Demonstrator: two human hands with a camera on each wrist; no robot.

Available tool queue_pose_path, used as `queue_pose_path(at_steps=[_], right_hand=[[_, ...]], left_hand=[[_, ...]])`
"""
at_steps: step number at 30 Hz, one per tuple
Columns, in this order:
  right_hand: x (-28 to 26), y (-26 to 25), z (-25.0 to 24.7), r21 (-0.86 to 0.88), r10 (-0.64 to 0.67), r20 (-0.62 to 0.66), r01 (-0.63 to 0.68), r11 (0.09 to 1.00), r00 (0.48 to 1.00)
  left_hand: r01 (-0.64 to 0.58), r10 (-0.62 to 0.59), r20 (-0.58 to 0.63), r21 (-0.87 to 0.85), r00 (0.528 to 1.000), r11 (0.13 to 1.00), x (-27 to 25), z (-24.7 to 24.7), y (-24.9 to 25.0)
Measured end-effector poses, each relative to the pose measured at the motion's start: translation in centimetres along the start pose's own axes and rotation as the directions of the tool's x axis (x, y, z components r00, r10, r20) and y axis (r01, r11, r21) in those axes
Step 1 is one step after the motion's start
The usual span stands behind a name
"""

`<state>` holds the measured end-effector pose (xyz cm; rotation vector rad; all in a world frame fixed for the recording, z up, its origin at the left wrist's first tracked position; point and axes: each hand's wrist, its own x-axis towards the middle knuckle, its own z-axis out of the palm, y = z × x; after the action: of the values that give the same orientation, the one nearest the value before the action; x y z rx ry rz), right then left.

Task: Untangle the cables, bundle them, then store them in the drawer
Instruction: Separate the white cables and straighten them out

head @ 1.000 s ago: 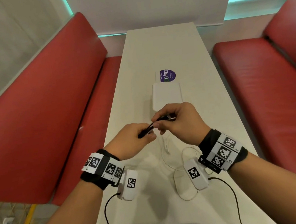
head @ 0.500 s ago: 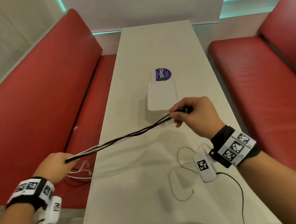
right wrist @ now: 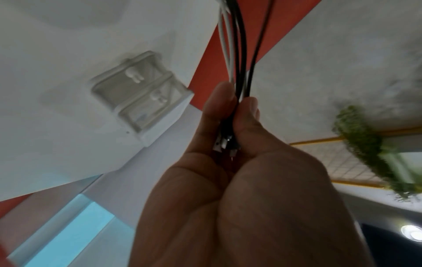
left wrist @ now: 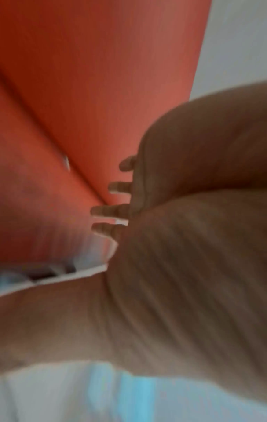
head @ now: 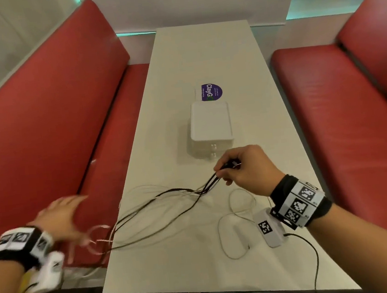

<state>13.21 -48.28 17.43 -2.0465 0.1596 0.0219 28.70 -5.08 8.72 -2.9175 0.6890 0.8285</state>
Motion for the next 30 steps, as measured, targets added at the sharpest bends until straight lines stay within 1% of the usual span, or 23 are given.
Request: queue_pose_path(at_steps=[1,2,3,4,5,6,8,9,10,11,12,14,16,18,19,20,21,22,24,26,28,29,30], right_hand=[[0.0,-0.6,0.7,0.005,-0.017,0.036,0.017,1.0,0.999],[0.0,-1.3,1.2,0.017,-0.036,0.074,0.035,0.999,0.997],[-0.1,-2.0,1.7,0.023,-0.063,0.11,0.061,0.998,0.992],[0.0,-2.6,2.1,0.019,-0.094,0.137,0.093,0.996,0.986],[0.0,-3.1,2.4,0.009,-0.126,0.15,0.126,0.992,0.981],[-0.1,-3.3,2.6,0.001,-0.155,0.151,0.157,0.988,0.976],[-0.1,-3.1,2.8,-0.013,-0.193,0.135,0.197,0.98,0.972],[-0.1,-2.8,2.7,-0.015,-0.201,0.126,0.204,0.979,0.972],[-0.3,-2.4,2.7,-0.01,-0.208,0.122,0.21,0.978,0.971],[-0.4,-2.0,2.6,-0.001,-0.211,0.122,0.213,0.977,0.97],[-0.6,-1.7,2.6,0.011,-0.208,0.122,0.208,0.978,0.971],[-0.8,-0.9,2.4,0.035,-0.181,0.12,0.178,0.983,0.976],[-1.2,-0.3,2.0,0.022,-0.168,0.126,0.167,0.986,0.978],[-1.7,0.2,1.2,0.034,-0.144,0.132,0.14,0.99,0.981],[-2.0,0.4,0.5,0.081,-0.111,0.105,0.103,0.991,0.988],[-2.1,0.8,-0.4,0.136,-0.071,0.053,0.064,0.989,0.996],[-2.2,1.5,-1.4,0.174,-0.023,-0.022,0.026,0.984,0.999],[-2.3,2.3,-2.6,0.177,0.032,-0.105,-0.013,0.984,0.994],[-2.4,4.5,-5.0,0.107,0.138,-0.252,-0.114,0.988,0.958],[-2.7,6.8,-7.0,-0.075,0.201,-0.323,-0.236,0.969,0.925],[-3.1,8.6,-8.1,-0.303,0.251,-0.293,-0.339,0.891,0.923],[-3.3,9.4,-8.2,-0.393,0.31,-0.245,-0.386,0.834,0.919],[-3.5,10.0,-8.1,-0.466,0.393,-0.185,-0.432,0.772,0.901]], left_hand=[[-0.061,0.073,0.036,-0.271,0.997,0.961,-4.4,-4.3,-3.8],[-0.16,0.108,-0.147,-0.414,0.983,0.896,-2.9,-2.8,9.4],[-0.255,0.186,-0.19,-0.468,0.964,0.846,-3.5,-6.3,11.0],[-0.342,0.278,-0.201,-0.501,0.939,0.795,-3.8,-7.0,15.3],[-0.393,0.364,-0.173,-0.581,0.915,0.713,-3.6,-7.0,18.8],[-0.472,0.421,-0.237,-0.606,0.876,0.641,-3.1,-6.6,20.8],[-0.442,0.456,-0.198,-0.729,0.867,0.523,-2.9,-6.5,22.5],[-0.392,0.452,-0.152,-0.769,0.879,0.505,-3.5,-6.4,23.9],[-0.378,0.47,-0.132,-0.792,0.873,0.479,-3.4,-5.5,24.6],[-0.334,0.423,-0.117,-0.806,0.898,0.488,-3.4,-5.1,25.0],[-0.33,0.404,-0.128,-0.811,0.906,0.483,-3.2,-4.6,25.3],[-0.327,0.387,-0.118,-0.781,0.914,0.533,-2.9,-4.4,25.5],[-0.345,0.372,-0.118,-0.692,0.921,0.635,-2.3,-4.6,25.8],[-0.361,0.362,-0.11,-0.542,0.926,0.759,-1.8,-4.9,25.8],[-0.356,0.345,-0.114,-0.469,0.932,0.808,-1.6,-5.1,25.7],[-0.357,0.333,-0.133,-0.413,0.934,0.838,-1.3,-5.2,25.4],[-0.35,0.312,-0.158,-0.397,0.937,0.848,-1.1,-5.2,25.1],[-0.347,0.293,-0.19,-0.413,0.937,0.842,-0.8,-5.1,24.8],[-0.344,0.24,-0.267,-0.474,0.933,0.811,-0.7,-4.7,24.4],[-0.349,0.169,-0.358,-0.531,0.918,0.772,-0.7,-4.3,24.7],[-0.356,0.109,-0.403,-0.612,0.909,0.706,-0.8,-4.0,25.1],[-0.358,0.088,-0.409,-0.65,0.908,0.671,-0.9,-3.8,25.3],[-0.36,0.077,-0.409,-0.678,0.909,0.641,-0.8,-3.5,25.3]])
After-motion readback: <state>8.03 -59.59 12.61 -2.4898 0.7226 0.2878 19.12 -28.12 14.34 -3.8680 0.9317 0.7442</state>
